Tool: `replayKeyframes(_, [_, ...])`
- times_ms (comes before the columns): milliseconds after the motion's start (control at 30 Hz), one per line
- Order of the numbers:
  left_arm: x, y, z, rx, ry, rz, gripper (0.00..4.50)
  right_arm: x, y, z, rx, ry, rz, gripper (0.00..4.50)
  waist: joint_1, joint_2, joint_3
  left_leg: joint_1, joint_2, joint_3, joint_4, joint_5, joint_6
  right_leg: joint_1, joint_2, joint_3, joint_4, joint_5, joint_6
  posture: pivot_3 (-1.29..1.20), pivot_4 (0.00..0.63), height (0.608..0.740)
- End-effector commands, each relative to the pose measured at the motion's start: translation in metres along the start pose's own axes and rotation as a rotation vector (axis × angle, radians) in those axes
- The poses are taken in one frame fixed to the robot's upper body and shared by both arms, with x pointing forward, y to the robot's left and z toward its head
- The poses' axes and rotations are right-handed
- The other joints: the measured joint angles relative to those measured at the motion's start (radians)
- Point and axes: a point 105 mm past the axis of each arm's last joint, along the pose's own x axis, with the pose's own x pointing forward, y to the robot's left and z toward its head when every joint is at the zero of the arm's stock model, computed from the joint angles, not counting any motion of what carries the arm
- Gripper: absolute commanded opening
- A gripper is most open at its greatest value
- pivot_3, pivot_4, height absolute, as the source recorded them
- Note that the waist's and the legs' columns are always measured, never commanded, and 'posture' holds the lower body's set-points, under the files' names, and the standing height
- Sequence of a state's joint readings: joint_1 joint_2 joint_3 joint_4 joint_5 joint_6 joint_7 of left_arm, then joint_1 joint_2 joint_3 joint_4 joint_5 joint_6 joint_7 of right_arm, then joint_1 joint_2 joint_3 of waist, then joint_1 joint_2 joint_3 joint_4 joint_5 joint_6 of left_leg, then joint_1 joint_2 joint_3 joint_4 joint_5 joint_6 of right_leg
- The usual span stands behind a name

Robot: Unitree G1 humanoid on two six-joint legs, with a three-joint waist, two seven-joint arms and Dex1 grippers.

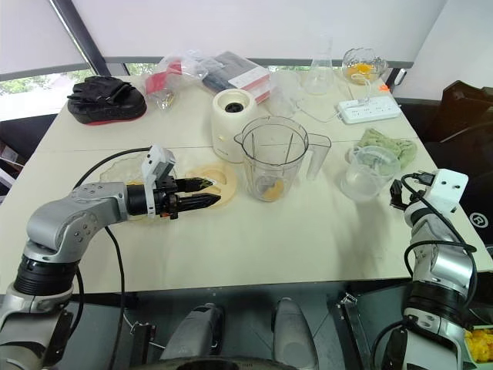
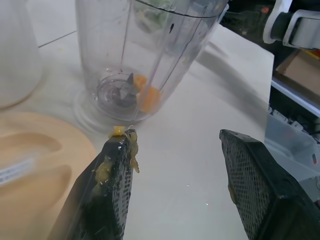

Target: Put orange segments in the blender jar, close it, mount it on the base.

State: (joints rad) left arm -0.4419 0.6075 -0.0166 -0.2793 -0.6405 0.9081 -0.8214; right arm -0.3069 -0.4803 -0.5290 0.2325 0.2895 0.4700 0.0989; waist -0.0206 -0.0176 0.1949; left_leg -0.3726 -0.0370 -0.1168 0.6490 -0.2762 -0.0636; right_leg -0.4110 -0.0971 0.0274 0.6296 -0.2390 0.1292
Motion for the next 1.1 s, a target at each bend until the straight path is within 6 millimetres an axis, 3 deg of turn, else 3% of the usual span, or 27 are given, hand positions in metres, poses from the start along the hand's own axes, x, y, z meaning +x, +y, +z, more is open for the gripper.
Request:
replayKeyframes(33, [-0.006,0.0,0.01,0.05,-0.028,0.022,2.75,0.005,-0.002,0.017,-0.004,-0.058,-0.01,4.5,0.0,0.0,0.0,0.0,0.0,0.0,0.0,0.0,0.0,0.0,0.0,0.0,0.0,0.0,0.0,0.0,0.15,0.74])
replayKeyframes(433, [-0.008,0.003,0.01,0.05,-0.029,0.054,2.75,0.016,-0.006,0.018,-0.002,-0.07,-0.035,4.5,0.0,0.0,0.0,0.0,0.0,0.0,0.0,0.0,0.0,0.0,0.0,0.0,0.0,0.0,0.0,0.0,0.15,0.74])
replayKeyframes(533, [-0.008,0.004,0.01,0.05,-0.029,0.06,2.83,0.018,-0.007,0.019,-0.006,-0.078,-0.037,3.6,0.0,0.0,0.0,0.0,0.0,0.0,0.0,0.0,0.0,0.0,0.0,0.0,0.0,0.0,0.0,0.0,0.15,0.74])
replayKeyframes(767, [-0.008,0.006,0.01,0.053,-0.029,0.069,2.83,0.021,-0.001,0.022,-0.002,-0.094,-0.025,0.03,0.003,0.0,0.0,0.0,0.0,0.0,0.0,0.0,0.0,0.0,0.0,0.0,0.0,0.0,0.0,0.0,0.15,0.74])
replayKeyframes(967, [-0.008,0.009,0.011,0.058,-0.033,0.083,2.83,0.018,0.011,0.018,0.038,-0.097,0.027,0.03,0.003,0.0,0.0,0.0,0.0,-0.001,0.0,0.0,0.0,0.001,0.0,0.0,-0.001,0.0,0.0,0.0,0.15,0.74])
replayKeyframes(1100, [-0.008,0.01,0.012,0.059,-0.037,0.089,2.83,0.012,0.017,0.03,0.068,-0.149,0.031,0.03,0.0,0.001,0.0,0.0,0.0,-0.001,0.0,0.0,0.0,0.0,0.0,0.0,-0.001,0.0,0.0,0.0,0.15,0.74])
